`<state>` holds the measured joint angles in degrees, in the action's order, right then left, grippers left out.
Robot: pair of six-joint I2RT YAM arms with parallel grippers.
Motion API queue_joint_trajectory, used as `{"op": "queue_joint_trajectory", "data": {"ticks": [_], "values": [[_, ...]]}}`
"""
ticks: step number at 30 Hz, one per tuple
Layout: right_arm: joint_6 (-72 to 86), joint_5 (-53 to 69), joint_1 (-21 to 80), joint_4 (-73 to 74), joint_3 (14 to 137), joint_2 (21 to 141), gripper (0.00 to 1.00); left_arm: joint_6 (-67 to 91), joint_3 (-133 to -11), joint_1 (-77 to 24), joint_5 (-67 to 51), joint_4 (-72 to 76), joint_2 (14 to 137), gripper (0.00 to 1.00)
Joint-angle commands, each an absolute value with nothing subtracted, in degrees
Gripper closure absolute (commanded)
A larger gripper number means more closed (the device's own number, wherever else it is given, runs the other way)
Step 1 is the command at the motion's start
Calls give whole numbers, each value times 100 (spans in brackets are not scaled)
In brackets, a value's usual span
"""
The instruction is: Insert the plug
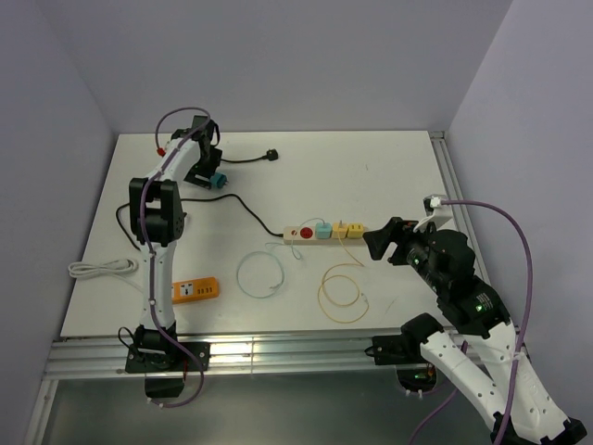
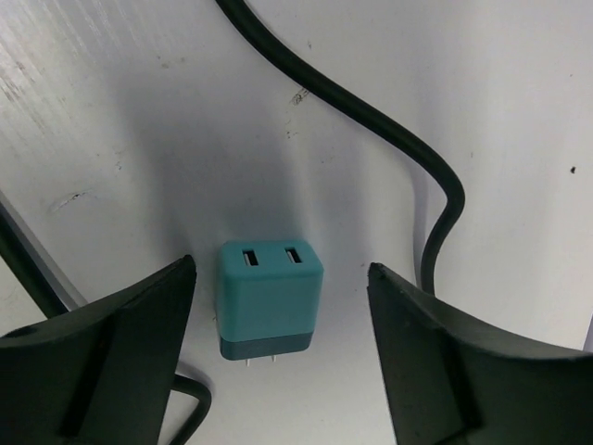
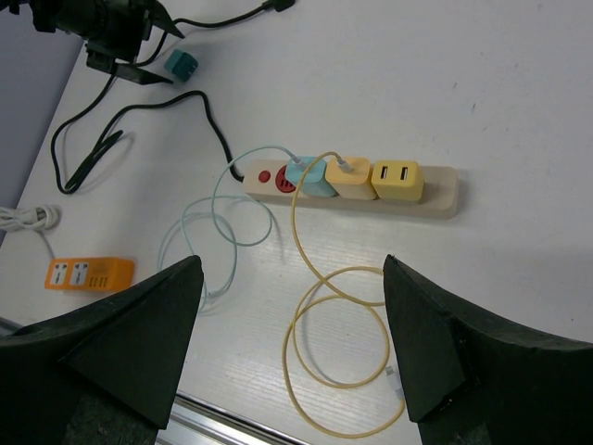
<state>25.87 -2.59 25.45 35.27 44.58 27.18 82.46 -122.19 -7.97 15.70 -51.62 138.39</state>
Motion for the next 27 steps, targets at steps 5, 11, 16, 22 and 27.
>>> {"op": "queue_joint_trajectory", "data": {"ticks": [5,11,16,22,27], "values": [[2531,-395,2505,3296,4447,2663,15,8358,-11822,-817,1433,-4861,13817,39],[2558,-378,2505,3261,4430,2689,15,8227,-11382,-809,1345,-4491,13702,68],[2584,-282,2505,3226,4438,2812,14,7807,-11137,-817,1134,-4211,13615,100],[2628,367,2505,3016,4588,3374,15,6570,-10444,-1159,1038,-3219,12544,100],[2567,983,2505,2357,4456,3726,11,5908,-9688,-1818,862,-2464,11226,100]]}}
